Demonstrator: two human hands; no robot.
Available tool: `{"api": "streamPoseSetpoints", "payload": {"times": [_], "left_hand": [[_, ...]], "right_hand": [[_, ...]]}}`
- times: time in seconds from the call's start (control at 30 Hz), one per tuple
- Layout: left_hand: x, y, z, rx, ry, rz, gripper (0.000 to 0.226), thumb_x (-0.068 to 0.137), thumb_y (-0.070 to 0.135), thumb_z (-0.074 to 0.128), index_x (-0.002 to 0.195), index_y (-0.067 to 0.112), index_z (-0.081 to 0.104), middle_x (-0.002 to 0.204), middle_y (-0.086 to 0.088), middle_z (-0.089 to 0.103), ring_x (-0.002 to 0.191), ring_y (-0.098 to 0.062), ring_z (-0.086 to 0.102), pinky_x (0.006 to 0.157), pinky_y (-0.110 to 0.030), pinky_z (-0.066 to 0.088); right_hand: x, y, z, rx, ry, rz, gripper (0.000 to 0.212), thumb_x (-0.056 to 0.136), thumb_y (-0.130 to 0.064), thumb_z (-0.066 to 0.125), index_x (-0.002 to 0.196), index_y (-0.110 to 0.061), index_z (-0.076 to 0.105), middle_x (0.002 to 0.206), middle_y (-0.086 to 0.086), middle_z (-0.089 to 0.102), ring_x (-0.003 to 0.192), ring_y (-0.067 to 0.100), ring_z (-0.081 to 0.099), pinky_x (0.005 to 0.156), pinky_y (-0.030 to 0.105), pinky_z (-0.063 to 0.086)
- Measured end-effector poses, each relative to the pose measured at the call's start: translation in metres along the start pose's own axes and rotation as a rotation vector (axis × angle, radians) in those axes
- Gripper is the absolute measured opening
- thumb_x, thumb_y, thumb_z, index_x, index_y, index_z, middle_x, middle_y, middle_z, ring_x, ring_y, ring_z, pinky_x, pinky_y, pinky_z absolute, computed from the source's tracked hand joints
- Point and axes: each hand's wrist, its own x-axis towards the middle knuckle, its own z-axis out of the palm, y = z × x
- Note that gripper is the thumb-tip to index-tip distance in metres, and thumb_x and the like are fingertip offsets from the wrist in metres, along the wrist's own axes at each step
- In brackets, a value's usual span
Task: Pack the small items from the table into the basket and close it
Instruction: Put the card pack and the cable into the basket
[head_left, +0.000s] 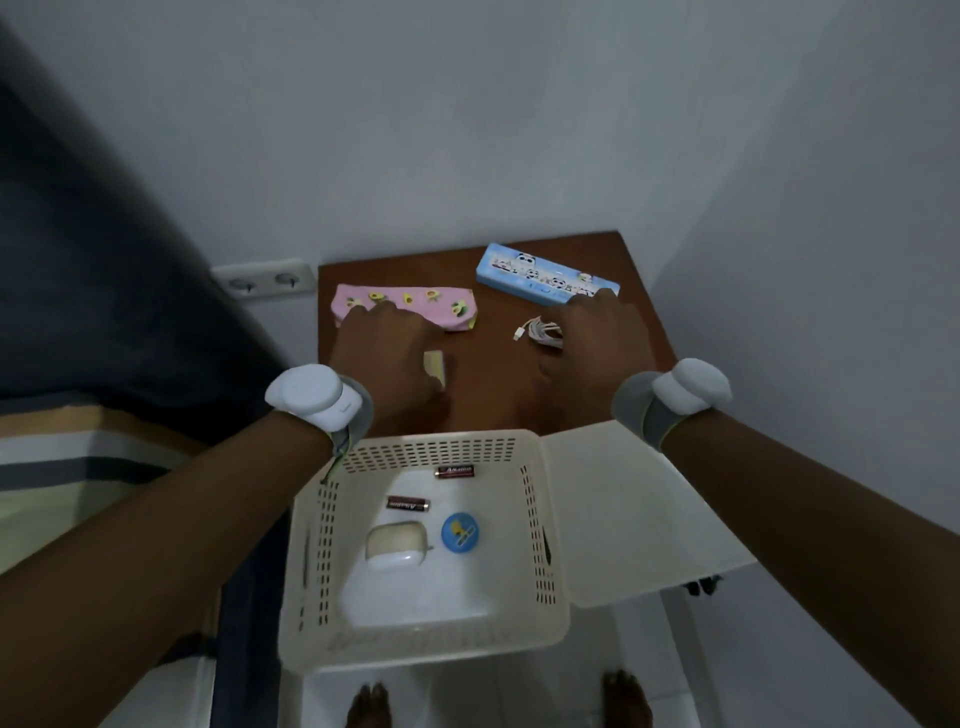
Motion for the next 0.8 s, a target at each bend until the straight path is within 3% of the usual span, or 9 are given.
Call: {"api": "streamPoseSetpoints", "payload": {"times": [0.33, 0.57, 0.7, 0.8], "left_hand": [[0.068, 0.012, 0.072, -0.062, -0.089, 0.060, 0.042, 0.062, 0.053, 0.075, 0.097, 0.030, 0.072, 0.091, -0.001, 0.073, 0.090, -0.027, 0.063, 0.071, -0.032, 0.037], [0.077, 0.005, 0.086, -0.090, -0.092, 0.045, 0.045, 0.064, 0.057, 0.076, 0.099, 0.030, 0.074, 0.093, 0.000, 0.074, 0.089, -0.026, 0.066, 0.069, -0.031, 0.042], [0.068, -0.007, 0.079, -0.091, -0.127, 0.026, 0.039, 0.064, 0.059, 0.076, 0.091, 0.031, 0.076, 0.089, 0.001, 0.074, 0.083, -0.023, 0.066, 0.065, -0.028, 0.038], [0.063, -0.014, 0.072, -0.073, -0.142, 0.007, 0.042, 0.064, 0.061, 0.074, 0.092, 0.031, 0.077, 0.091, 0.000, 0.075, 0.086, -0.024, 0.067, 0.066, -0.031, 0.045]], "right_hand": [[0.047, 0.037, 0.076, -0.019, -0.064, 0.030, 0.046, 0.088, -0.043, 0.057, 0.128, -0.021, 0.059, 0.126, 0.005, 0.061, 0.115, 0.028, 0.051, 0.090, 0.039, 0.045], [0.061, 0.042, 0.095, -0.046, -0.048, 0.053, 0.035, 0.087, -0.034, 0.062, 0.116, -0.015, 0.067, 0.116, 0.011, 0.068, 0.108, 0.031, 0.056, 0.084, 0.039, 0.047], [0.059, 0.024, 0.090, -0.029, -0.038, 0.021, 0.031, 0.081, -0.042, 0.069, 0.104, -0.021, 0.071, 0.103, 0.009, 0.072, 0.100, 0.028, 0.059, 0.081, 0.039, 0.049], [0.056, 0.010, 0.087, 0.028, -0.078, -0.008, 0.031, 0.082, -0.048, 0.067, 0.102, -0.025, 0.068, 0.106, 0.006, 0.068, 0.105, 0.027, 0.056, 0.084, 0.040, 0.047]]}}
